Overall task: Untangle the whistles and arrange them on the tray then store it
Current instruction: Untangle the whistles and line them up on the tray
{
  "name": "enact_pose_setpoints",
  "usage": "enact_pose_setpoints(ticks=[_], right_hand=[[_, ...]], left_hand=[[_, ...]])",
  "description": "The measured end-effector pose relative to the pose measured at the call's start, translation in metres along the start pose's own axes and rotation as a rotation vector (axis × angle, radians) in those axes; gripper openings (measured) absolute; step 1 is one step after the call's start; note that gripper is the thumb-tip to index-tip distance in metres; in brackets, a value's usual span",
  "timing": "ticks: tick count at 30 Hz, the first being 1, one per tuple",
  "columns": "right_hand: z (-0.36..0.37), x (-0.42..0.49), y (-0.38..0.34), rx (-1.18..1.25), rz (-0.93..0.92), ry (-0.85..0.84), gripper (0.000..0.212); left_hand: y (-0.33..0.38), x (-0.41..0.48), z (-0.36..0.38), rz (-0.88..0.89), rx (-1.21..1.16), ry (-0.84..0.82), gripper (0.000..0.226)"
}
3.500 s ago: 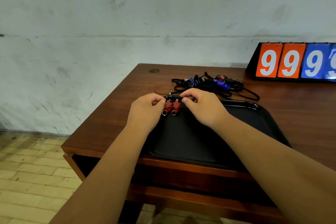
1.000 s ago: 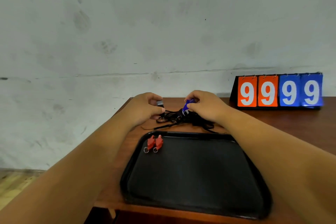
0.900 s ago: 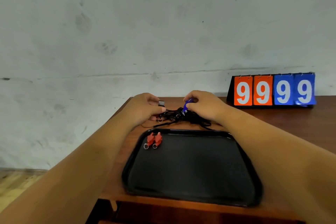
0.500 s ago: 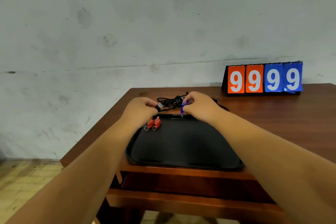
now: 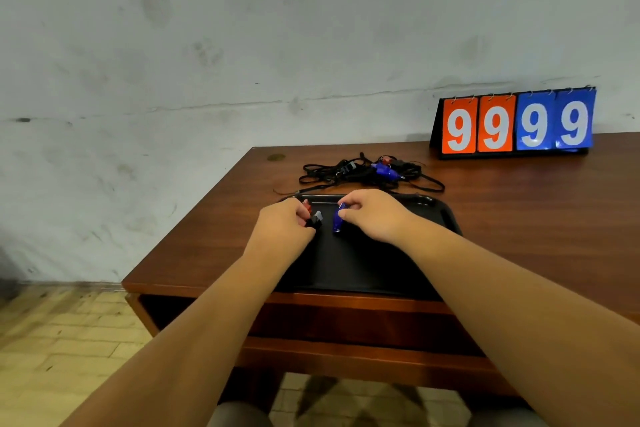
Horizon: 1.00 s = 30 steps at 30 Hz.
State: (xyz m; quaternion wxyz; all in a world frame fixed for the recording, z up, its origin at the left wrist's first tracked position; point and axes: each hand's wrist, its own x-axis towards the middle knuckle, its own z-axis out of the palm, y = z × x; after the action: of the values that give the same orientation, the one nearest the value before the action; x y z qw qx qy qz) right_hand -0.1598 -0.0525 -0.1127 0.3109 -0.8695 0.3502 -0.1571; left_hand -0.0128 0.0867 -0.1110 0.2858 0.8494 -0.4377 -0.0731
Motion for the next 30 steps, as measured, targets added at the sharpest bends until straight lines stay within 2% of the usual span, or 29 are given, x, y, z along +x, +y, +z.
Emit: enact_pose_setpoints(ticks=[6, 17, 25, 30], right_hand=[[0.011, 0.004, 0.008, 0.062, 0.004, 0.034, 0.043], [0.018, 0.006, 0.008, 0.029, 0.003, 0.066, 0.02], [0.017, 0.006, 0.013, -0.03, -0.067, -0.022, 0.031], [0.017, 0.007, 0.014, -0.059, -0.1, -0.031, 0.03]], left_hand=[[-0.002, -0.001, 0.007, -0.012, 0.009, 0.041, 0.018], [-0.003, -0.001, 0.007, -0.001, -0.011, 0.025, 0.027], [-0.002, -0.002, 0.006, 0.015, 0.016, -0.007, 0.024], [-0.002, -0.002, 0.006, 0.02, 0.009, -0.003, 0.025]])
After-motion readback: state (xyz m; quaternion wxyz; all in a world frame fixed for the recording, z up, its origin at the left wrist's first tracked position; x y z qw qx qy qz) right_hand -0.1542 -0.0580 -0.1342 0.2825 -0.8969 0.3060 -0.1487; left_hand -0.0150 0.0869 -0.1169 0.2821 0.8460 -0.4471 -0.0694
